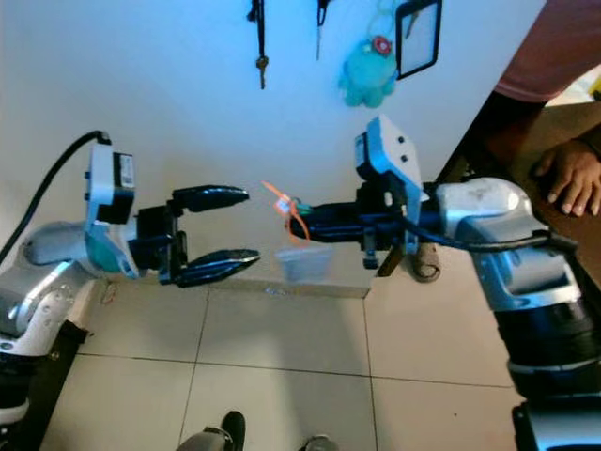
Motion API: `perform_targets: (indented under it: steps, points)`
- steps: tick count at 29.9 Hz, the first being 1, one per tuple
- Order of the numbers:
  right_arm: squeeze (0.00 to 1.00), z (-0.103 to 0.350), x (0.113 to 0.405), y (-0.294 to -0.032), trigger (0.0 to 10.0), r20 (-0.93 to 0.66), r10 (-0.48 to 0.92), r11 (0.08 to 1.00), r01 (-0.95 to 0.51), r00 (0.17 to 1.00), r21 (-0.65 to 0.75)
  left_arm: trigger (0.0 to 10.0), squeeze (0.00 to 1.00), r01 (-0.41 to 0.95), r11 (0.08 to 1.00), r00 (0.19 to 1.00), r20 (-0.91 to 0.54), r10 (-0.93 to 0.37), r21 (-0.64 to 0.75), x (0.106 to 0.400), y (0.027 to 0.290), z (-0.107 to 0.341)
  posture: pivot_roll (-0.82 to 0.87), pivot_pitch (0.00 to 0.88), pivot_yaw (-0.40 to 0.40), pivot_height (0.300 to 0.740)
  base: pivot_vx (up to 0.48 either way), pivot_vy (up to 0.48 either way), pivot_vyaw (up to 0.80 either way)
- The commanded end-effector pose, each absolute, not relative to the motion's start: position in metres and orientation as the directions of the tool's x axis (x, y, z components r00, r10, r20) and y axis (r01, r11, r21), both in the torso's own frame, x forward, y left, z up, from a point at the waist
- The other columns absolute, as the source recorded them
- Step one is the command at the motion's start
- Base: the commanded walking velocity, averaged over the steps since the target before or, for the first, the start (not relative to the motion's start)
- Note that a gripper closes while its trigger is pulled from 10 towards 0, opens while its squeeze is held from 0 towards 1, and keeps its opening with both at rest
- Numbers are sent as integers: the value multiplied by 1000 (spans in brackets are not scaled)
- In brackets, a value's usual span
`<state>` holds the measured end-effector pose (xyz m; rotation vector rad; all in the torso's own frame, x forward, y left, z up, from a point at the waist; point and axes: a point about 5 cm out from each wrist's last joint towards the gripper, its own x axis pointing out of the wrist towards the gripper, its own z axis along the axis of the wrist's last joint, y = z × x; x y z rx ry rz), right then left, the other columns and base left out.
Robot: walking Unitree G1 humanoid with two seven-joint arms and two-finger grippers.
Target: Hang keys on a hook
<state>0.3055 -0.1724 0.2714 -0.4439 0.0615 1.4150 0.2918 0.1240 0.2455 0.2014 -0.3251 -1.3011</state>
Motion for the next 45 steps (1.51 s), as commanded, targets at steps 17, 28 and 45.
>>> perform_targets:
  steps: [17,28,45]
  points:
    - [0,235,332,-179,0,-268,891,309,-921,367,-236,10000,1000,777,574,545,179,-819,259,320,134,214,-43,111,14,740,0,0,0]
    - [0,160,306,-169,0,-570,791,199,-975,222,-103,10000,1000,507,855,833,191,-519,112,335,165,181,-28,109,25,740,0,0,0]
    - [0,99,263,-220,0,-889,456,105,-989,-50,109,10000,1000,479,866,847,184,-500,147,332,161,169,-31,140,14,740,0,0,0]
